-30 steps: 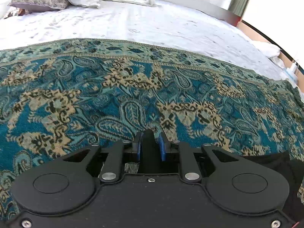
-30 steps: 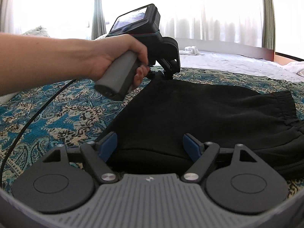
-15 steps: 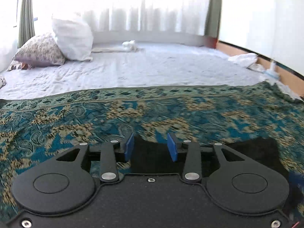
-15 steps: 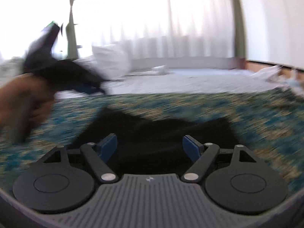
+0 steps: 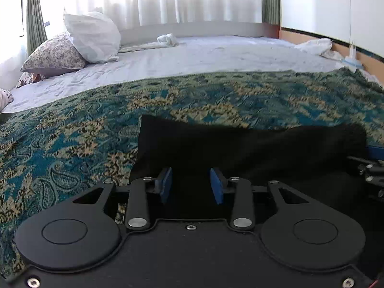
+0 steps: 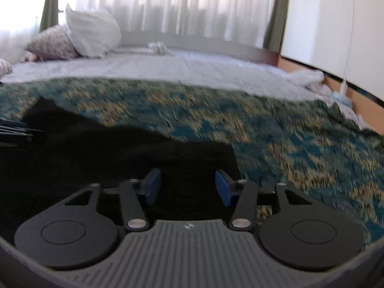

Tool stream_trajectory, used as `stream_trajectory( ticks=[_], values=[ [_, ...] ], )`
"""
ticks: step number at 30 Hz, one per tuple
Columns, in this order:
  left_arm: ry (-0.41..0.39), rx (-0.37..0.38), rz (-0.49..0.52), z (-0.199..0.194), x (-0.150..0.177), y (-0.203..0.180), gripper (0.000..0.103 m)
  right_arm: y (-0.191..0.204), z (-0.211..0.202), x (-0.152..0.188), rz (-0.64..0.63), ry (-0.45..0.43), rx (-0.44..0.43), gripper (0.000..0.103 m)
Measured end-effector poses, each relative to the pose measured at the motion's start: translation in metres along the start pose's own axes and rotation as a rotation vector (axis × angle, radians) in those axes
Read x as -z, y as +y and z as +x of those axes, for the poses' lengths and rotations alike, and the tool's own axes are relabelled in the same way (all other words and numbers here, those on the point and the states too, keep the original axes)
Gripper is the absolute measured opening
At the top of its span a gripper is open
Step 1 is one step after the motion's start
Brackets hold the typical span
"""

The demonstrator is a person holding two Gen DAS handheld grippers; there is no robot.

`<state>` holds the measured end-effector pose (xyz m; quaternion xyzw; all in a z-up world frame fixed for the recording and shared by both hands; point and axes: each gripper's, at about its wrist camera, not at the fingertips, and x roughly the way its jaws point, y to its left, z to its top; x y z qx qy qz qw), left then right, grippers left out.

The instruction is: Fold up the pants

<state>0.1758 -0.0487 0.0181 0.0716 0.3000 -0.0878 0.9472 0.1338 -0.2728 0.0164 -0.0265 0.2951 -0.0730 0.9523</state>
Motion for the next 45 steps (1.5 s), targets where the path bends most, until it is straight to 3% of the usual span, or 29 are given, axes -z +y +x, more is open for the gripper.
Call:
stream_trajectory(
  ticks=[7, 14, 17, 19, 23, 25, 27, 34, 45],
  values=[
    [-0.015, -0.013, 0.042, 0.007, 0.006, -0.003, 0.036, -0.022, 0.011, 0.003, 0.126, 0.045, -0.061, 0.074],
    [-0.031, -0.013, 0.04, 0.006, 0.009, -0.003, 0.037, -0.018, 0.013, 0.003, 0.116, 0.044, -0.057, 0.077],
    [-0.016, -0.01, 0.045, 0.003, 0.005, -0.004, 0.046, -0.021, 0.012, -0.001, 0.128, 0.055, -0.079, 0.08],
    [0.0, 0.0, 0.041, -0.006, 0.002, -0.003, 0.06, -0.023, 0.002, -0.004, 0.13, 0.047, -0.074, 0.08],
    [-0.027, 0.021, 0.035, -0.041, 0.008, -0.004, 0.071, -0.019, -0.033, 0.001, 0.091, -0.019, -0.072, 0.082],
    [-0.042, 0.012, 0.026, -0.058, 0.013, -0.006, 0.084, -0.015, -0.054, 0.008, 0.067, -0.057, -0.081, 0.084],
    [-0.059, 0.017, -0.001, -0.077, 0.02, -0.006, 0.089, -0.012, -0.073, 0.017, 0.061, -0.09, -0.089, 0.086],
    [-0.028, 0.041, -0.101, -0.118, 0.055, -0.006, 0.096, 0.004, -0.115, 0.054, 0.066, -0.128, -0.118, 0.092],
    [-0.013, -0.015, -0.114, -0.149, 0.104, -0.019, 0.102, 0.019, -0.125, 0.087, -0.003, -0.096, -0.122, 0.103]
  ],
)
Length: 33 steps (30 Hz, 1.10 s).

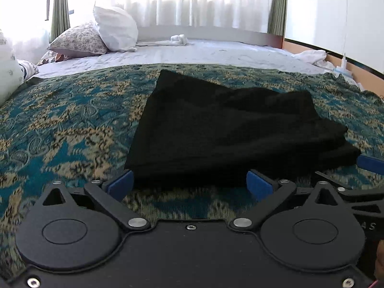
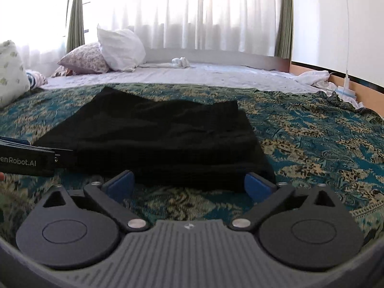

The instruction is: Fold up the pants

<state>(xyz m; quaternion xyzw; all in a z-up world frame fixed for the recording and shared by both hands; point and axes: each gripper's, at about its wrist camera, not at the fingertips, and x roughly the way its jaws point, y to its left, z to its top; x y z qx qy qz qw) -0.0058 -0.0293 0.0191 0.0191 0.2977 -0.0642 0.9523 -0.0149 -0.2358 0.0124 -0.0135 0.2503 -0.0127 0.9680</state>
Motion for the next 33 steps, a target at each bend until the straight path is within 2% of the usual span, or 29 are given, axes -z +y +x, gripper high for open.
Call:
stream_trajectory(
  ticks=[4, 8, 15, 33],
  values=[
    [0.041, -0.016, -0.012, 0.005, 0.01, -0.003, 0.103, 0.0, 0.006, 0.006, -0.003, 0.025, 0.005, 0.103],
    [0.026, -0.037, 0.014, 0.006, 0.014, -0.007, 0.103, 0.002, 0.007, 0.009, -0.01, 0.027, 0.007, 0.103],
    [0.007, -0.066, -0.005, 0.009, 0.018, -0.011, 0.103, -0.002, 0.014, 0.009, -0.033, 0.058, -0.026, 0.103],
    [0.012, -0.065, -0.02, 0.013, 0.016, -0.007, 0.103, -0.006, 0.018, 0.008, -0.041, 0.074, -0.063, 0.103]
  ],
)
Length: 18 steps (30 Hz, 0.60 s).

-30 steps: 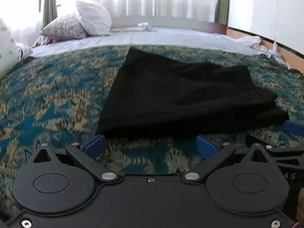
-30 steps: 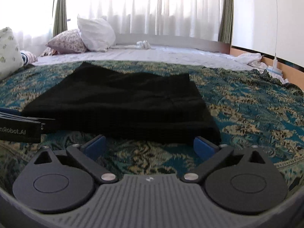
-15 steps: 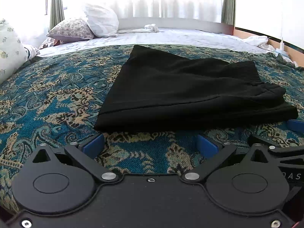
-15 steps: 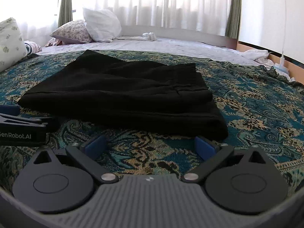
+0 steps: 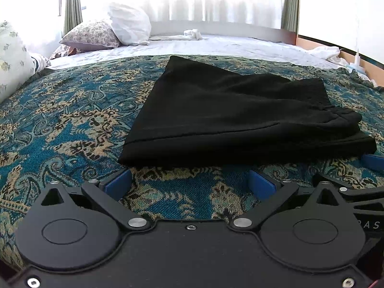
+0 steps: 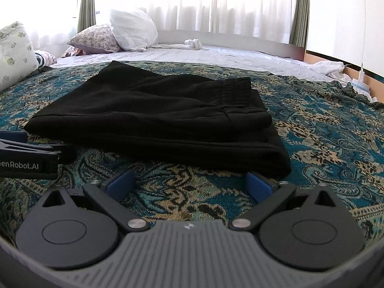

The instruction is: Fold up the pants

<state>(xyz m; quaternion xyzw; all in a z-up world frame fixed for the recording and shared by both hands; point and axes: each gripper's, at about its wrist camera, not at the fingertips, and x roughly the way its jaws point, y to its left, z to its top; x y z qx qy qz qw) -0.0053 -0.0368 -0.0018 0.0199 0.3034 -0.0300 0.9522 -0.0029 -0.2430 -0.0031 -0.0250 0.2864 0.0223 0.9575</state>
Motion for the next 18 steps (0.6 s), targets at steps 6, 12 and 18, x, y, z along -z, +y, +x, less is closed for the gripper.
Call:
stream_trajectory(
  ticks=[6, 12, 18],
  values=[
    [0.009, 0.009, -0.011, 0.0012, -0.0009, 0.002, 0.103, -0.0008, 0.001, -0.0005, -0.002, 0.003, -0.003, 0.103],
    [0.011, 0.007, -0.01, 0.0019, -0.0012, 0.0023, 0.103, -0.0011, 0.0011, -0.0004, -0.003, 0.004, -0.004, 0.103],
    [0.011, 0.007, -0.009, 0.0025, -0.0009, 0.0024, 0.103, -0.0011, 0.0013, -0.0004, -0.003, 0.004, -0.005, 0.103]
  ],
)
